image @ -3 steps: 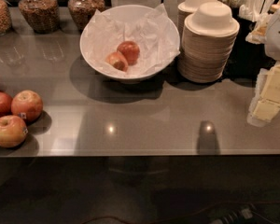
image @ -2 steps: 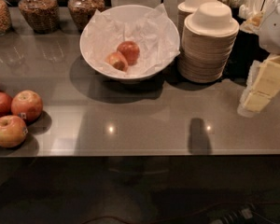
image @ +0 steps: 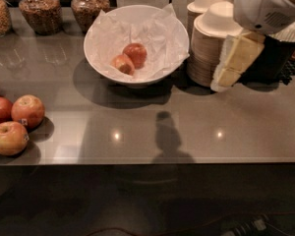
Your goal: Pick apple from white bowl
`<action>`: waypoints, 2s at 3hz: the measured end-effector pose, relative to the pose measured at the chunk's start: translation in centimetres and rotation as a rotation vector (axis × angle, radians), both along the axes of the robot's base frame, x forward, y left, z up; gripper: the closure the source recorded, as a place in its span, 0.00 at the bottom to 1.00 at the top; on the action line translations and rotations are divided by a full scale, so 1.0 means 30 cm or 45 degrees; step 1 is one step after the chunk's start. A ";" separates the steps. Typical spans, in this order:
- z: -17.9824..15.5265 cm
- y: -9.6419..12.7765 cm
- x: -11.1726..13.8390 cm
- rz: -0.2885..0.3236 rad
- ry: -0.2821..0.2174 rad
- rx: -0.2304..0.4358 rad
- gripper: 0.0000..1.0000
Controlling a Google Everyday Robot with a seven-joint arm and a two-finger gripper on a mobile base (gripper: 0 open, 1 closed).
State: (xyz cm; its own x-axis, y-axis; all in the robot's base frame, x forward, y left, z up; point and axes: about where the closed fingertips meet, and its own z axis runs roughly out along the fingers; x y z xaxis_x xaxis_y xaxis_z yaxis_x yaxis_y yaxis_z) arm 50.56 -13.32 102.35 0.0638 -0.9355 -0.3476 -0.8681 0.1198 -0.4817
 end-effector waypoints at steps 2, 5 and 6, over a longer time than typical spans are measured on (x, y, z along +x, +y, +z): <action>-0.029 0.205 0.220 0.215 -0.135 -0.014 0.00; -0.044 0.273 0.341 0.257 -0.262 -0.045 0.00; -0.056 0.294 0.387 0.284 -0.331 -0.074 0.00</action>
Offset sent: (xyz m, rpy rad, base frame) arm 0.1115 0.0926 -0.0172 0.0068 -0.1842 0.2662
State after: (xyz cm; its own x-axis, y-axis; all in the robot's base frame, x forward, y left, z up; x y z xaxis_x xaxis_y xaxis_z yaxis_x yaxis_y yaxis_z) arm 62.18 -4.52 100.69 0.3482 -0.9064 -0.2393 -0.7169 -0.0930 -0.6909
